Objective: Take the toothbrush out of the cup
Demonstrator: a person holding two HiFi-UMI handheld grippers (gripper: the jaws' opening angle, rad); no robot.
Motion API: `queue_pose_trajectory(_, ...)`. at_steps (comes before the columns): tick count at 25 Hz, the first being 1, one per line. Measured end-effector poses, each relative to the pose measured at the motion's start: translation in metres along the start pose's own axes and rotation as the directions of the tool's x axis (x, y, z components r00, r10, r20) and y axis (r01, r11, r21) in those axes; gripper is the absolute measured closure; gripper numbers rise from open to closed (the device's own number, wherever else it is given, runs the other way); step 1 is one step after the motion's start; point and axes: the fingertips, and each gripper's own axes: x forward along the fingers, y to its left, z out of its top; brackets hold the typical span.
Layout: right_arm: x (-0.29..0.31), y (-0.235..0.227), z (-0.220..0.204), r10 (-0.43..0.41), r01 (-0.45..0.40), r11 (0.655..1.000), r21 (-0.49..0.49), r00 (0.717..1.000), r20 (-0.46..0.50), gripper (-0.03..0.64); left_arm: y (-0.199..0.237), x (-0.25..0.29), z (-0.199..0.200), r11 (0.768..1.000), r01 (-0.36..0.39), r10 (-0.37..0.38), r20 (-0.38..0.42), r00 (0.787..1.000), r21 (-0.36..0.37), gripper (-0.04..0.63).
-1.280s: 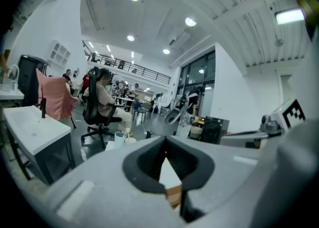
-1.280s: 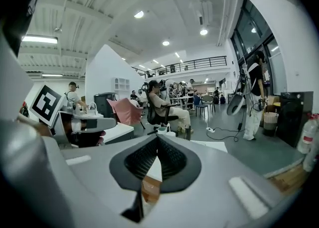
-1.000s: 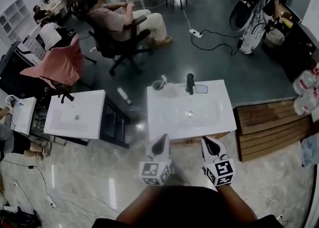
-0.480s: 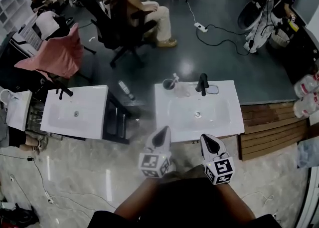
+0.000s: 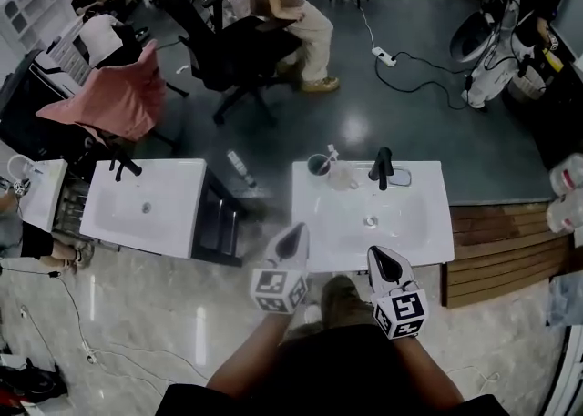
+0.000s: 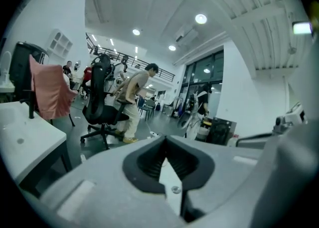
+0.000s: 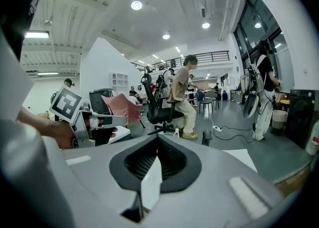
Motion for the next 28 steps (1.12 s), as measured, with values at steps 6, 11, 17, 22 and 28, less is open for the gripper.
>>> queue_pose_trajectory(6,0.038,-0.056,0.015,0.044,-0.044,0.999,0.027,0.999,0.002,0.615,-0.006,0.08,-0.004,0.999,-0.015,0.018,-0.061,0.998,0.047,0.592)
queue_pose_trajectory(11,0.078,-0.092,0.025,0.066,-0.066,0.997,0.035,0.998,0.001,0.615,0.005,0.146,-0.015,0.997,-0.011,0.019,-0.111,0.994,0.074,0.592)
queue_pose_trajectory(17,0.122,-0.125,0.028,0.081,-0.08,0.996,0.041,0.997,-0.017,0.615,0.03,0.208,-0.027,0.996,-0.003,0.018,-0.175,0.984,0.086,0.584)
queue_pose_trajectory(22,0.145,-0.145,0.022,0.079,-0.076,0.995,0.062,0.996,-0.04,0.615,0.05,0.248,-0.038,0.995,0.02,0.001,-0.219,0.976,0.093,0.558)
queue_pose_trajectory(28,0.166,-0.162,0.014,0.084,-0.078,0.994,0.079,0.994,-0.066,0.615,0.058,0.285,-0.049,0.982,0.08,-0.03,-0.272,0.962,0.173,0.532)
